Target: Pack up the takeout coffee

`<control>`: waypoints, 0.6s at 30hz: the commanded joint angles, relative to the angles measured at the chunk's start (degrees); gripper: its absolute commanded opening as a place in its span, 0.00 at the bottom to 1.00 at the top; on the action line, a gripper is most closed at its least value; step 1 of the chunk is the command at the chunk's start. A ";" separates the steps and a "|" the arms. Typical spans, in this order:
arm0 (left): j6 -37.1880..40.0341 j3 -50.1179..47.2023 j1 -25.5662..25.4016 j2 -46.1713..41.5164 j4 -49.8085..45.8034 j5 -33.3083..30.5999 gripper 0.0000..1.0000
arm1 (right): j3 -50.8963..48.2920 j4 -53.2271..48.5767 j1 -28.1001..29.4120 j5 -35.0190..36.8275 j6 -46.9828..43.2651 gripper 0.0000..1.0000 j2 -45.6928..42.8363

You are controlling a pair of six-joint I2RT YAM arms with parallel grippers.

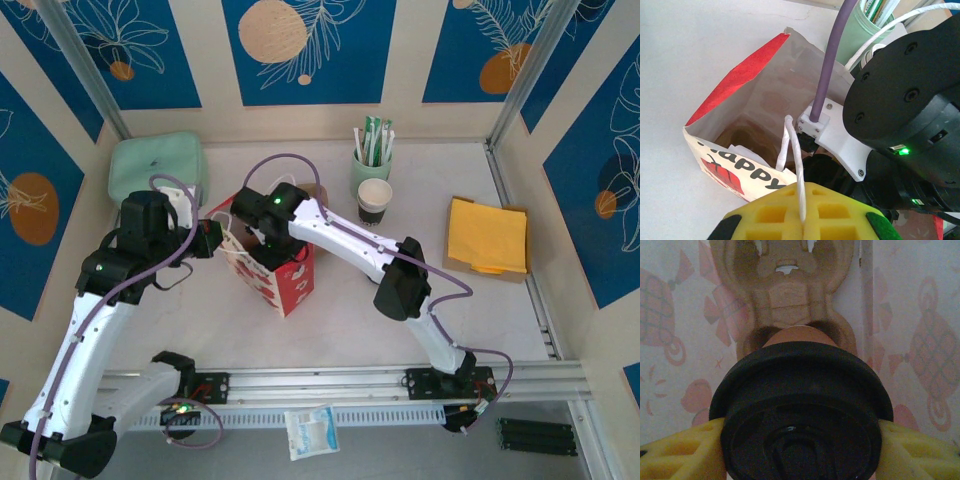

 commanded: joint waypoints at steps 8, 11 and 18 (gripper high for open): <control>-0.56 -0.01 0.58 -0.20 0.67 1.15 0.00 | -1.22 -0.02 -0.13 -2.72 0.36 0.53 -1.09; -0.57 -0.06 0.58 -0.21 0.65 1.14 0.00 | -1.31 -0.01 -0.12 -2.90 0.42 0.53 -1.08; -0.65 -0.05 0.58 -0.24 0.66 1.11 0.00 | -1.37 -0.21 -0.21 -2.77 0.43 0.53 -1.09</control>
